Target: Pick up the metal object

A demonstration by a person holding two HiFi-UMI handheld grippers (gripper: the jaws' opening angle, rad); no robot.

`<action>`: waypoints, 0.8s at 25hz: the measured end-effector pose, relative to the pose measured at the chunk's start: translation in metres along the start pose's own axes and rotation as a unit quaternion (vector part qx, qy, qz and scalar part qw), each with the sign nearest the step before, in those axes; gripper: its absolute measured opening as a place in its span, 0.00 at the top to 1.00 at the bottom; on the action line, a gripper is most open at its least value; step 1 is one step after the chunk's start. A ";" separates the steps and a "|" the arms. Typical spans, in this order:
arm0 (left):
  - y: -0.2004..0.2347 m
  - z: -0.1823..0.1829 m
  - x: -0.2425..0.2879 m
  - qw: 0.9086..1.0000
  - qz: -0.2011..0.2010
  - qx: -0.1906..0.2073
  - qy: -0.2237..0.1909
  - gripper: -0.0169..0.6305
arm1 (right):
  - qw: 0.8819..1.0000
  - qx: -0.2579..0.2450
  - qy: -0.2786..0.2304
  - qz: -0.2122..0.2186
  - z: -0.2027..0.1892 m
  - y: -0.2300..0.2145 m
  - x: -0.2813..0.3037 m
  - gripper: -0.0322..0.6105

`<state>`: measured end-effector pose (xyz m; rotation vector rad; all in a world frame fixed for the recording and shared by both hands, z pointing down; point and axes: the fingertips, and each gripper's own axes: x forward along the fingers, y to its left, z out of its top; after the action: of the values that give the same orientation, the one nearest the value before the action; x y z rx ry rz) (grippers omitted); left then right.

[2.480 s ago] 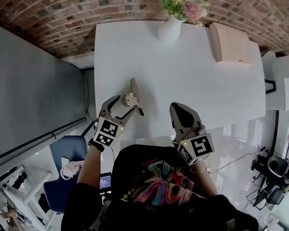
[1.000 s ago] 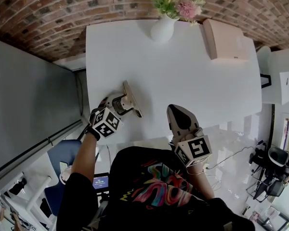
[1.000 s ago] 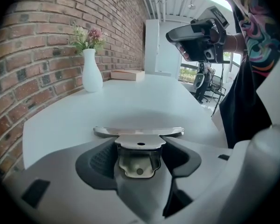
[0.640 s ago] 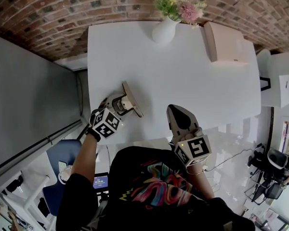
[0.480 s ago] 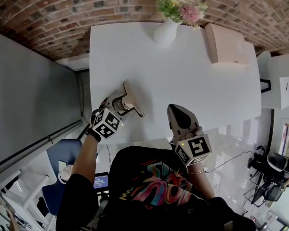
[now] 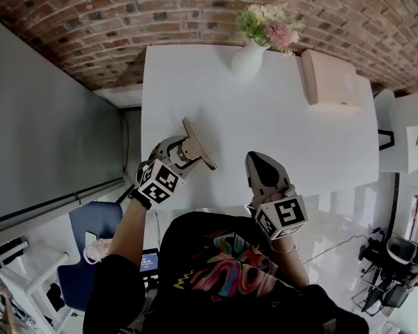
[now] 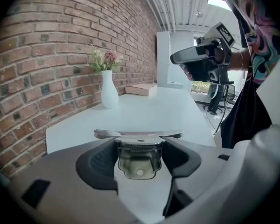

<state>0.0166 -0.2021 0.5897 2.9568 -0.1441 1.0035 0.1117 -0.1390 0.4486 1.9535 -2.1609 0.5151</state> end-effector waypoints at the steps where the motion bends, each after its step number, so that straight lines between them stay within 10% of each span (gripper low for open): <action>1: 0.001 0.005 -0.004 1.000 0.006 -0.002 -0.005 0.51 | 1.000 0.001 -0.003 0.000 0.002 0.001 -0.001 0.92; 20: 0.024 0.097 -0.084 0.980 0.163 -0.039 -0.109 0.51 | 0.999 -0.023 -0.040 0.025 0.038 -0.011 -0.006 0.92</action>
<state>0.0072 -0.2232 0.4616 3.0225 -0.6722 0.6675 0.1264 -0.1485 0.4128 1.9332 -2.2533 0.3965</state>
